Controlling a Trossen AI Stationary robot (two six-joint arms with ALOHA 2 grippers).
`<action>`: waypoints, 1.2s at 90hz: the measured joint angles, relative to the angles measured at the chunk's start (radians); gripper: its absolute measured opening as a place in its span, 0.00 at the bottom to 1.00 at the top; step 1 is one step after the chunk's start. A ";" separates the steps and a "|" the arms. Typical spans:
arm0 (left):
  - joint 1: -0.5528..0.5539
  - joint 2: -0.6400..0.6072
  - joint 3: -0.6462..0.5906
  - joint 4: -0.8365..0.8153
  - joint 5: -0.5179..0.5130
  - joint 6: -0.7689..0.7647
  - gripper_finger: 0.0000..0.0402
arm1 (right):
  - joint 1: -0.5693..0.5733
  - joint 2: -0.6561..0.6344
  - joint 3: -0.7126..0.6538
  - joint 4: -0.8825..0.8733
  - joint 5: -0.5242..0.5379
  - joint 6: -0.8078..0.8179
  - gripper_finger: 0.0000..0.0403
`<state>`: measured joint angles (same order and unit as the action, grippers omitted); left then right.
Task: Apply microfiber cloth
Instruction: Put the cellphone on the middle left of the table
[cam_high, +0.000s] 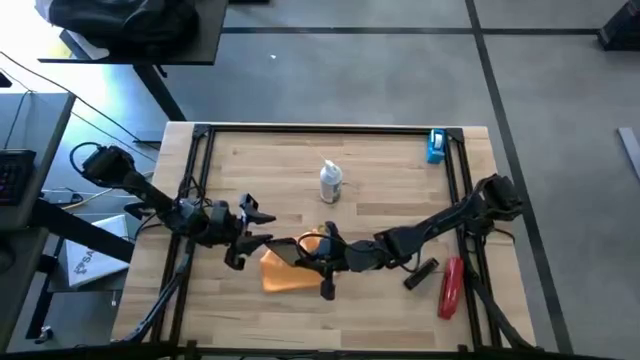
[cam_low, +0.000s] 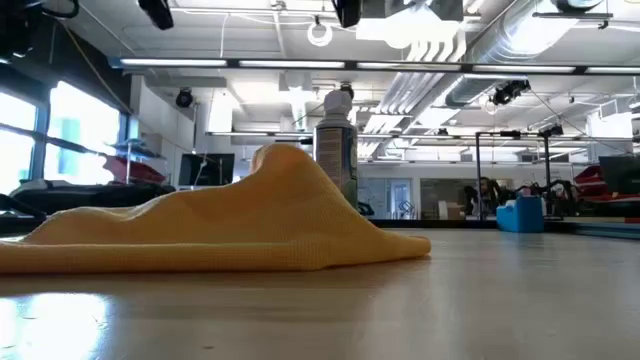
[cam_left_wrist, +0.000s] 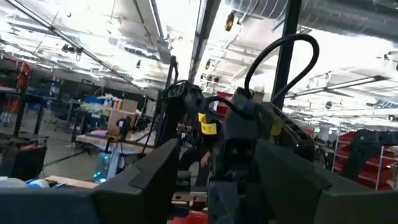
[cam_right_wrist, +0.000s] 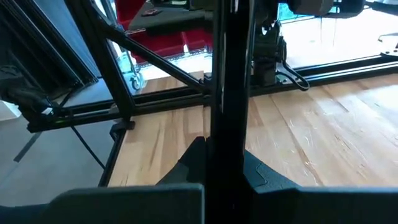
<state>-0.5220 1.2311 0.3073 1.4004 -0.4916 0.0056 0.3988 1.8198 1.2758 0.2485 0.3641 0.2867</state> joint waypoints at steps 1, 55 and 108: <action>0.000 0.000 0.000 0.000 0.004 -0.002 0.46 | 0.000 0.000 0.000 0.000 0.000 0.000 0.00; -0.075 -0.019 0.000 -0.012 0.046 0.129 0.45 | 0.005 -0.048 0.001 -0.001 0.012 -0.056 0.00; -0.005 0.038 0.042 -0.010 0.061 0.029 0.44 | -0.019 0.024 0.000 0.022 -0.003 -0.021 0.00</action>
<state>-0.5274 1.2690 0.3489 1.3904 -0.4307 0.0350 0.3798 1.8442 1.2758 0.2703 0.3615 0.2657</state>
